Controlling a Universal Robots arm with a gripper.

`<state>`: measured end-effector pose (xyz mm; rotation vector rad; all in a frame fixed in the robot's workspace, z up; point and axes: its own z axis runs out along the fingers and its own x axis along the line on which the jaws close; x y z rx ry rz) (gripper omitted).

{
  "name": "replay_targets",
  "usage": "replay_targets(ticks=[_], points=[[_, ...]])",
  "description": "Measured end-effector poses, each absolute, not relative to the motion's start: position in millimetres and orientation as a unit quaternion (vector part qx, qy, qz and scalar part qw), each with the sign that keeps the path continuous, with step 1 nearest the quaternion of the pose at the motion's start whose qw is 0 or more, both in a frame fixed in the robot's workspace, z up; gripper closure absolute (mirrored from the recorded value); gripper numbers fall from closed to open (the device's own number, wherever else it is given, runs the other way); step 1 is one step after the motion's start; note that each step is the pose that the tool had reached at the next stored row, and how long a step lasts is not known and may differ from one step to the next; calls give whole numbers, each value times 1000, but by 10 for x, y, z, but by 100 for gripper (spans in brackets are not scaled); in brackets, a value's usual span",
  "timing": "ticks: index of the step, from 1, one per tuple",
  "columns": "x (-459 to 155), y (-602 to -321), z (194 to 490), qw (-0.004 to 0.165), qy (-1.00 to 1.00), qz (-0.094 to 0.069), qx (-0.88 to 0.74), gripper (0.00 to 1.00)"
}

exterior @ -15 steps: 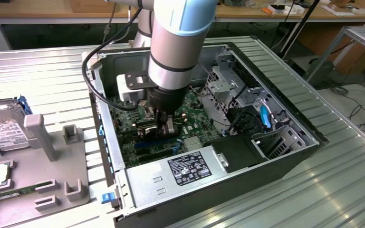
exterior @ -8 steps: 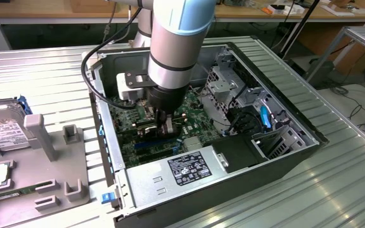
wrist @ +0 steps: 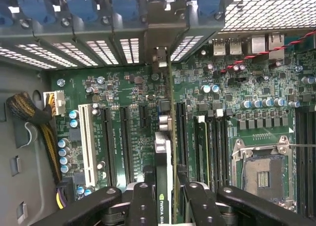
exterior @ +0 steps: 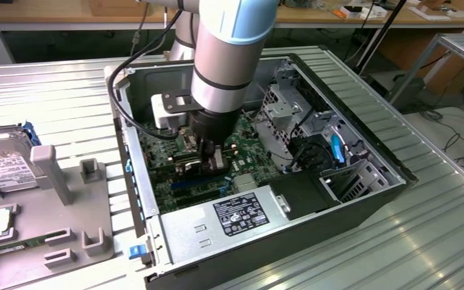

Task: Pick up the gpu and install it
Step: 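Insert the gpu into the slot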

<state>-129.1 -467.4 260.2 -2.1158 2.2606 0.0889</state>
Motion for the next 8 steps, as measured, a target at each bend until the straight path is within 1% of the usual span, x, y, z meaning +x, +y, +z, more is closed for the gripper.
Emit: replay_targets(ticks=[8], points=[[-1291, -4701, 2599, 22, 729, 29, -683, 73]])
